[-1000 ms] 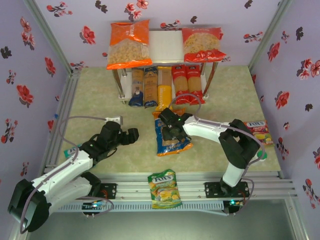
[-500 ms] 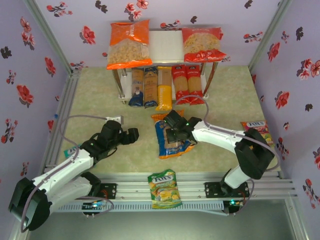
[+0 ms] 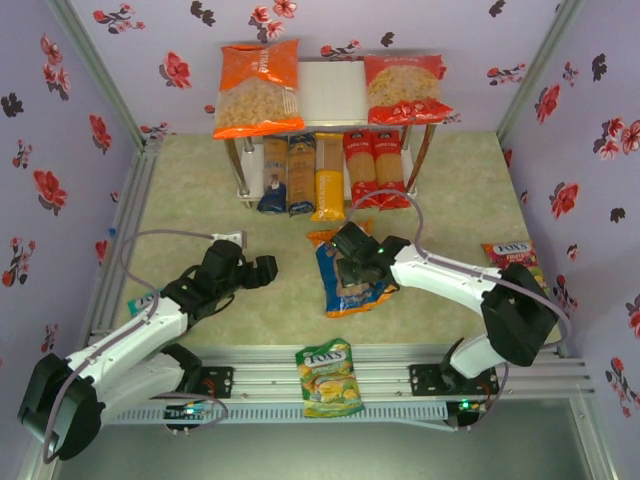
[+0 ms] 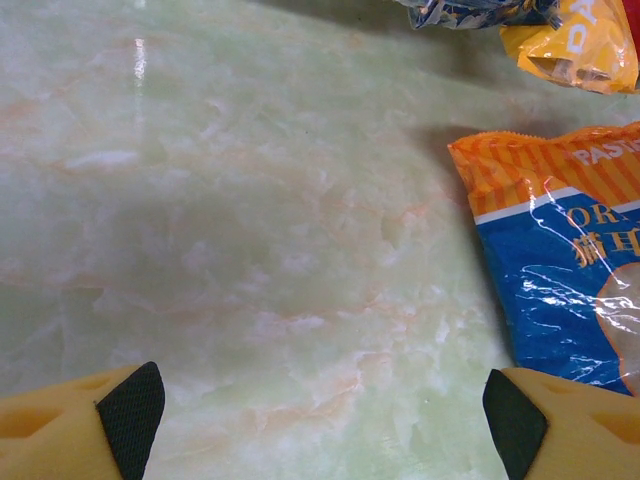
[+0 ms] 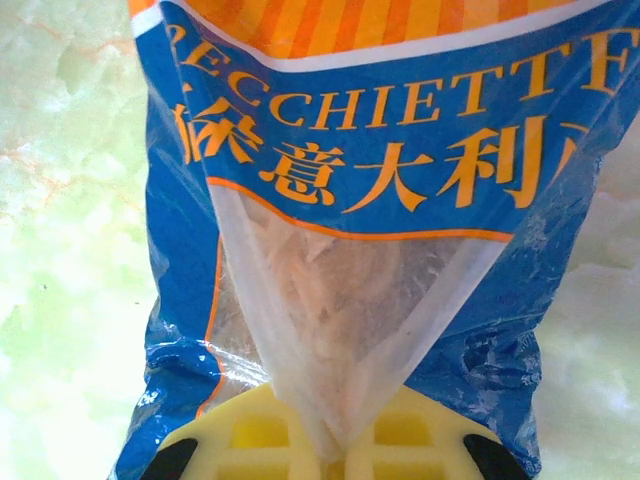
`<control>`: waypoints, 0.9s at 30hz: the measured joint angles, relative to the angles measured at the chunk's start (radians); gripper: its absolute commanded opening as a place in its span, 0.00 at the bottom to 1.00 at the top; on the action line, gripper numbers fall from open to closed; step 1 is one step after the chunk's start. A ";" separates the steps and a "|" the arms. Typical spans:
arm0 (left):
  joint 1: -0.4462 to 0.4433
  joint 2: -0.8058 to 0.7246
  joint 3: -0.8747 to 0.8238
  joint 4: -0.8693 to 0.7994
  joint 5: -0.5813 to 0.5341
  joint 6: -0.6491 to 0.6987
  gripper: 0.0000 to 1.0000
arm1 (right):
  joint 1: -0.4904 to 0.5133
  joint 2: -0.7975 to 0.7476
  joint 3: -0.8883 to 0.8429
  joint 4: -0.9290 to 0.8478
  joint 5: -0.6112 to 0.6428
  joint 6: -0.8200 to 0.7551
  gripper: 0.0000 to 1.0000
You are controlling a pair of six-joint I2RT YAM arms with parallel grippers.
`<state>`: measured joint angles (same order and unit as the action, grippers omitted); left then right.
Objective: Place and organize the pasta boxes and bags onto the shelf
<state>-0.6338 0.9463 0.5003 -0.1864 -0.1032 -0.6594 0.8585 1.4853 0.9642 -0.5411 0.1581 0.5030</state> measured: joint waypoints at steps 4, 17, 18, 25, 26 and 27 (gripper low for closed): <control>0.000 0.001 0.000 0.004 0.000 0.000 0.87 | 0.000 -0.047 0.016 -0.043 0.008 -0.014 0.00; 0.005 0.006 0.000 0.014 0.000 0.007 0.88 | 0.026 -0.264 0.132 -0.117 -0.013 -0.025 0.00; 0.006 0.008 0.000 0.014 0.000 0.008 0.88 | 0.030 -0.281 0.140 -0.126 -0.015 -0.026 0.00; 0.006 0.023 0.002 0.014 0.000 0.017 0.88 | 0.051 -0.369 0.257 -0.170 -0.024 -0.064 0.00; 0.006 0.024 0.004 0.013 0.000 0.018 0.88 | 0.052 -0.377 0.279 -0.169 -0.023 -0.075 0.00; 0.006 0.023 0.006 0.013 0.000 0.019 0.88 | 0.052 -0.383 0.299 -0.167 -0.024 -0.086 0.00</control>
<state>-0.6281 0.9695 0.5068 -0.1734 -0.1028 -0.6407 0.9108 1.1019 1.2636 -0.7082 0.1345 0.4171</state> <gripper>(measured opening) 0.876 0.080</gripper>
